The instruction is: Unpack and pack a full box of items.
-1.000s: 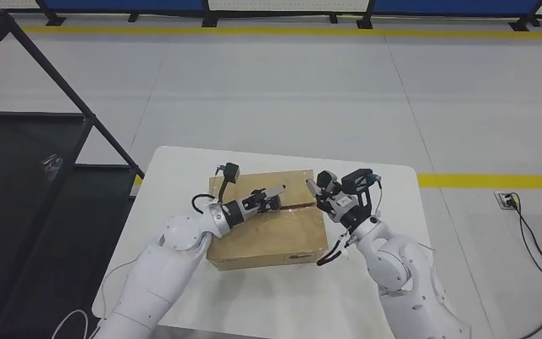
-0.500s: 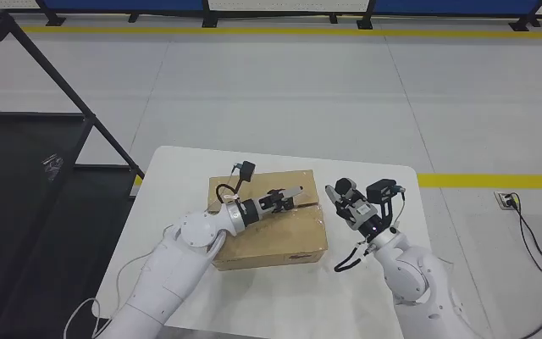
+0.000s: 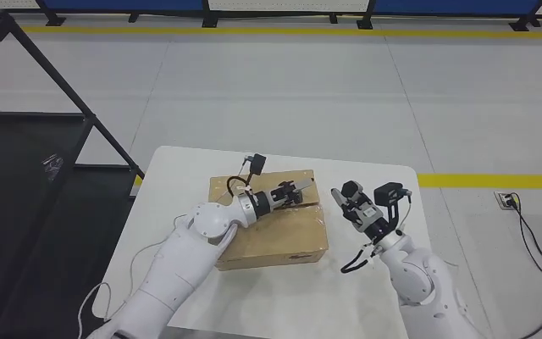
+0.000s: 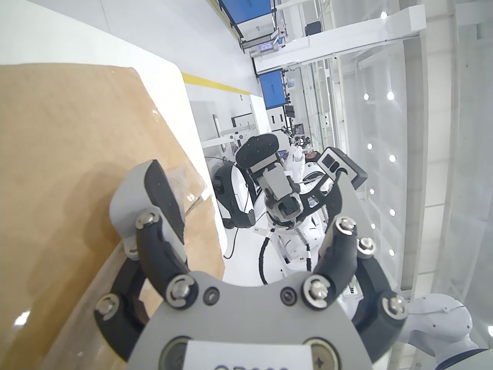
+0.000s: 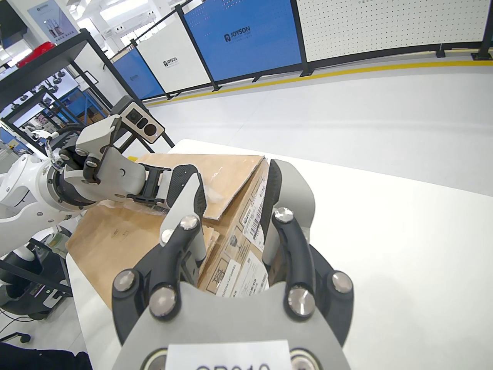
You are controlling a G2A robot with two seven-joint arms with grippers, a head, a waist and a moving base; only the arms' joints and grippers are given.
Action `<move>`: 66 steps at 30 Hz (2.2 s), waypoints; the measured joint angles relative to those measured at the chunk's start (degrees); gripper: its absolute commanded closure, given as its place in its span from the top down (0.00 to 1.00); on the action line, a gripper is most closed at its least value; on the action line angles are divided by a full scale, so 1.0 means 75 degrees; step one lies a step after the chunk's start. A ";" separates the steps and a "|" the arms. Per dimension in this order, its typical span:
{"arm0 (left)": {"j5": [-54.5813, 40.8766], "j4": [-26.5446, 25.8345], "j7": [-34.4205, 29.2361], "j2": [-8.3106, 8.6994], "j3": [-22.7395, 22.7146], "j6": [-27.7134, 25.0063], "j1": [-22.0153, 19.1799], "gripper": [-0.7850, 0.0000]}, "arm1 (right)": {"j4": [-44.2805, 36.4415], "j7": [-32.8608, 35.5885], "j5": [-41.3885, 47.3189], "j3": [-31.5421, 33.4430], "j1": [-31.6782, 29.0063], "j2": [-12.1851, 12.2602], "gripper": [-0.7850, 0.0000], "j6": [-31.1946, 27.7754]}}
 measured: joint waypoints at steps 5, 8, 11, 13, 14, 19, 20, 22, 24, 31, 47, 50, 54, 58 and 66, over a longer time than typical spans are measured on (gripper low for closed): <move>-0.0048 0.0219 -0.0100 -0.0135 0.0142 -0.0123 -0.0089 0.96 | 0.0050 0.0021 0.0044 -0.0034 0.0074 0.0032 0.47 0.0003; -0.0067 0.0317 -0.0135 -0.0182 0.0147 -0.0184 -0.0113 0.95 | 0.0099 0.0044 0.0066 -0.0081 0.0153 0.0047 0.48 -0.0007; -0.0072 0.0348 -0.0169 -0.0232 0.0176 -0.0227 -0.0100 0.95 | 0.0153 0.0044 0.0081 -0.0125 0.0228 0.0062 0.48 -0.0014; -0.0106 0.0305 -0.0243 -0.0259 0.0194 -0.0258 -0.0071 0.95 | 0.0189 0.0033 0.0097 -0.0154 0.0270 0.0069 0.48 -0.0012; -0.0123 0.0268 -0.0307 -0.0270 0.0196 -0.0282 -0.0051 0.96 | 0.0217 0.0024 0.0099 -0.0175 0.0300 0.0074 0.48 -0.0010; -0.0050 0.0101 -0.0424 -0.0254 0.0074 -0.0362 0.0028 0.95 | 0.0321 -0.0077 0.0166 -0.0177 0.0367 0.0095 0.49 0.0082; -0.0024 0.0059 -0.0433 -0.0233 0.0000 -0.0396 0.0050 0.96 | 0.0324 -0.0129 0.0202 -0.0156 0.0365 0.0101 0.49 0.0125; 0.0024 -0.0010 -0.0443 -0.0188 -0.0138 -0.0443 0.0093 0.97 | 0.0315 -0.0189 0.0241 -0.0124 0.0352 0.0112 0.49 0.0158; 0.0184 -0.0118 -0.0426 -0.0121 -0.0310 -0.0472 0.0142 0.97 | 0.0281 -0.0237 0.0285 -0.0084 0.0341 0.0127 0.49 0.0181; 0.0443 -0.0898 -0.0513 0.0158 -0.1061 -0.0301 0.0508 0.96 | 0.0089 -0.0168 0.0374 -0.0167 0.0377 0.0164 0.51 0.0039; 0.0395 -0.4224 -0.1062 0.1192 -0.5092 0.0013 0.3255 0.98 | 0.1253 0.3028 0.1663 -0.1736 0.2185 0.0152 0.33 -0.1370; 0.0366 -0.4408 -0.1277 0.1264 -0.5351 0.0005 0.3618 1.00 | 0.1487 0.3591 0.1892 -0.1969 0.2360 0.0143 0.23 -0.1181; 0.0326 -0.4490 -0.1368 0.1313 -0.5437 -0.0030 0.3878 0.99 | 0.1670 0.4366 0.2203 -0.2190 0.2574 0.0133 0.04 -0.0695; 0.0230 -0.4507 -0.1394 0.1337 -0.5397 -0.0040 0.3955 0.99 | 0.1558 0.4465 0.2309 -0.2232 0.2598 0.0142 0.00 -0.0280; 0.0043 -0.4381 -0.1395 0.1391 -0.5403 -0.0152 0.4054 0.99 | 0.1398 0.4214 0.1727 -0.2580 0.2792 0.0077 0.00 0.1247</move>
